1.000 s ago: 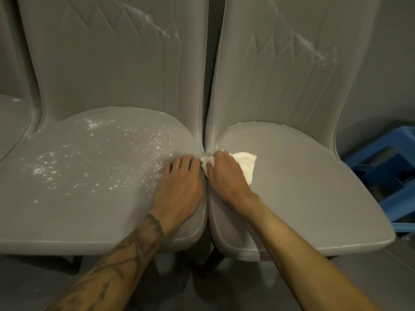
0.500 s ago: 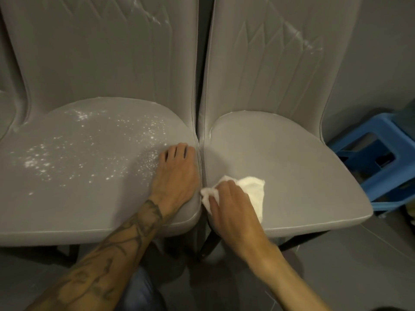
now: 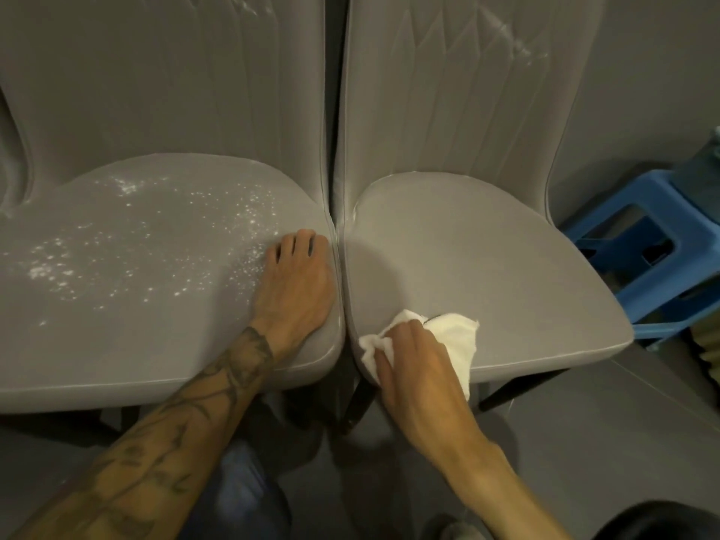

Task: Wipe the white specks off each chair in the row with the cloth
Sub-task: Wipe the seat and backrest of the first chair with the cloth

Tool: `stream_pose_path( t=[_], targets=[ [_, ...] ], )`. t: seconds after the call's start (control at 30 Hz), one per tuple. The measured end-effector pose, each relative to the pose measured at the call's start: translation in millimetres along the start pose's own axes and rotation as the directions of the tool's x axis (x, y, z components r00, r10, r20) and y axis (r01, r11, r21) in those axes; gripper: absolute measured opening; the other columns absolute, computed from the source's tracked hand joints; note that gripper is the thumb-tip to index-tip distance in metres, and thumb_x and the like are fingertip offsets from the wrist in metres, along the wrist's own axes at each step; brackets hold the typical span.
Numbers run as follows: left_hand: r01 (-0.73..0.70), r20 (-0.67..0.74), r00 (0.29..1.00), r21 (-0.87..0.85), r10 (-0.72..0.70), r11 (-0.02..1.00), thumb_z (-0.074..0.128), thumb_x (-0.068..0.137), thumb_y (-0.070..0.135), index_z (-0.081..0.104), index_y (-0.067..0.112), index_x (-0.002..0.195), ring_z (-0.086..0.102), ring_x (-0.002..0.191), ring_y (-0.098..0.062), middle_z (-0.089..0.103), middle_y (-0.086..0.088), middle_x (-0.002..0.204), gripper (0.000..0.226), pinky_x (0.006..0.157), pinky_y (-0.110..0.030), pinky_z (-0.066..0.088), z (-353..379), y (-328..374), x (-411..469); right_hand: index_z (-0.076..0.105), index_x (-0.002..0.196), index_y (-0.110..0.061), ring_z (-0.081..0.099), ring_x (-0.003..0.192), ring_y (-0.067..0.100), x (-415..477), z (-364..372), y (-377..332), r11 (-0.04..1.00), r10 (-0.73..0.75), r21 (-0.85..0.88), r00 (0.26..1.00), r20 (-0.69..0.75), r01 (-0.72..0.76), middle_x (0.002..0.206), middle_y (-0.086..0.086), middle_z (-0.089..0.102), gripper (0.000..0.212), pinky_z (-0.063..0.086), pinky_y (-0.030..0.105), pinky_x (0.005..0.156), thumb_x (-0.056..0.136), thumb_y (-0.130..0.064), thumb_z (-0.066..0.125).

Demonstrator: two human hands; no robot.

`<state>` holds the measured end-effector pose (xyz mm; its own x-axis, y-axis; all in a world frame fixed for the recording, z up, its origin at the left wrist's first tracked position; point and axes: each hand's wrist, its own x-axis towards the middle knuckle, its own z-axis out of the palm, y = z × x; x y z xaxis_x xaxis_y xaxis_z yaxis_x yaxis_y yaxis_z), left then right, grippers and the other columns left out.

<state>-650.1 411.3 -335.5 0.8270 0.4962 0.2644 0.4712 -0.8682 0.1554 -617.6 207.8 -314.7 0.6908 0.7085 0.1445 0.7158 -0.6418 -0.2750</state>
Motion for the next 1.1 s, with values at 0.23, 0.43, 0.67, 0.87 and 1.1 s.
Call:
stream_pose_path(
  t=[0.23, 0.43, 0.67, 0.87, 1.1],
  targets=[
    [-0.014, -0.027, 1.000, 0.045, 0.016, 0.999, 0.042, 0.099, 0.016, 0.052, 0.008, 0.121, 0.050, 0.108, -0.034, 0.053, -0.017, 0.125, 0.026, 0.097, -0.049, 0.044, 3.8, -2.6, -0.1, 0.057, 0.102, -0.024, 0.056, 0.090, 0.020, -1.6, -11.0, 2.7, 0.976, -0.200, -0.085, 0.980, 0.012, 0.200, 0.098, 0.002, 0.055, 0.008, 0.045, 0.037, 0.079, 0.100, -0.027, 0.050],
    [-0.017, -0.027, 0.999, 0.054, 0.019, 0.998, 0.045, 0.099, 0.015, 0.052, 0.005, 0.122, 0.050, 0.108, -0.037, 0.053, -0.019, 0.125, 0.026, 0.095, -0.051, 0.043, 8.2, -3.7, 2.2, 0.030, 0.081, -0.042, 0.054, 0.073, 0.017, -15.7, -33.2, 66.6, 0.998, 0.020, 0.060, 0.981, -0.193, -0.009, 0.082, -0.009, 0.050, 0.029, 0.044, 0.052, 0.077, 0.099, -0.026, 0.046],
    [-0.011, -0.075, 0.997, 0.022, 0.013, 1.000, 0.034, 0.105, 0.030, 0.057, 0.007, 0.119, 0.052, 0.111, -0.038, 0.057, -0.019, 0.128, 0.035, 0.095, -0.052, 0.041, 0.9, 24.3, -2.4, 0.060, 0.095, -0.023, 0.055, 0.080, 0.022, -19.3, -3.1, 48.2, 0.984, -0.134, 0.106, 0.984, -0.116, 0.146, 0.090, 0.000, 0.056, 0.015, 0.048, 0.046, 0.072, 0.103, -0.030, 0.050],
    [-0.033, -0.091, 0.995, -0.001, 0.033, 0.999, 0.037, 0.104, 0.032, 0.058, 0.007, 0.112, 0.055, 0.098, -0.035, 0.060, -0.018, 0.112, 0.033, 0.085, -0.048, 0.043, 1.8, 59.9, -6.6, 0.040, 0.085, -0.033, 0.051, 0.076, 0.019, -22.8, -38.6, 109.1, 0.998, -0.013, -0.068, 0.968, -0.250, -0.004, 0.085, -0.004, 0.051, 0.017, 0.043, 0.048, 0.076, 0.100, -0.033, 0.048],
    [-0.023, -0.107, 0.994, 0.035, 0.027, 0.999, 0.036, 0.106, 0.032, 0.056, 0.007, 0.112, 0.053, 0.099, -0.036, 0.058, -0.018, 0.112, 0.033, 0.086, -0.048, 0.042, 3.8, 61.9, -19.0, 0.061, 0.090, -0.023, 0.057, 0.080, 0.021, -22.5, -2.8, 69.3, 0.966, -0.246, -0.116, 0.962, -0.118, 0.233, 0.089, -0.003, 0.054, 0.016, 0.045, 0.037, 0.070, 0.100, -0.029, 0.050]
  ],
)
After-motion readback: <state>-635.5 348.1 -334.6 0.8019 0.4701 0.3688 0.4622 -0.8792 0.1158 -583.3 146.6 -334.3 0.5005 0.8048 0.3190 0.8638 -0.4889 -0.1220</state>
